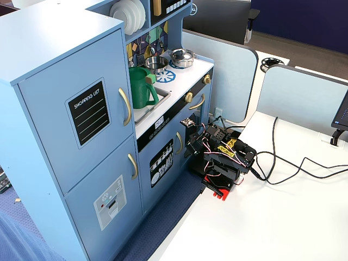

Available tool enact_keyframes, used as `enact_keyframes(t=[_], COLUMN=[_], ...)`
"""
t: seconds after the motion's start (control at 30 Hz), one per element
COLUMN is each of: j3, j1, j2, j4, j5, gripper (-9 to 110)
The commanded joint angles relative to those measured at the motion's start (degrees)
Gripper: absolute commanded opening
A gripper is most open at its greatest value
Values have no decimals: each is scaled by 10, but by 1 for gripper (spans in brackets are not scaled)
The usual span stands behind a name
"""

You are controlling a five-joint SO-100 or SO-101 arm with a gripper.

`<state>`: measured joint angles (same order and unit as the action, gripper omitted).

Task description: Open the left cabinet door

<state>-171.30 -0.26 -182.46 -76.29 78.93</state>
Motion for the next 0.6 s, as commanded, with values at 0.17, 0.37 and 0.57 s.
enact_keyframes(t=[0.17, 0.37, 0.57], j3=[-4, -4, 6], j1=[39, 39, -24], j2=[4, 4, 4], j4=[-115, -115, -45], j5=[87, 89, 51], gripper=[0, 0, 0])
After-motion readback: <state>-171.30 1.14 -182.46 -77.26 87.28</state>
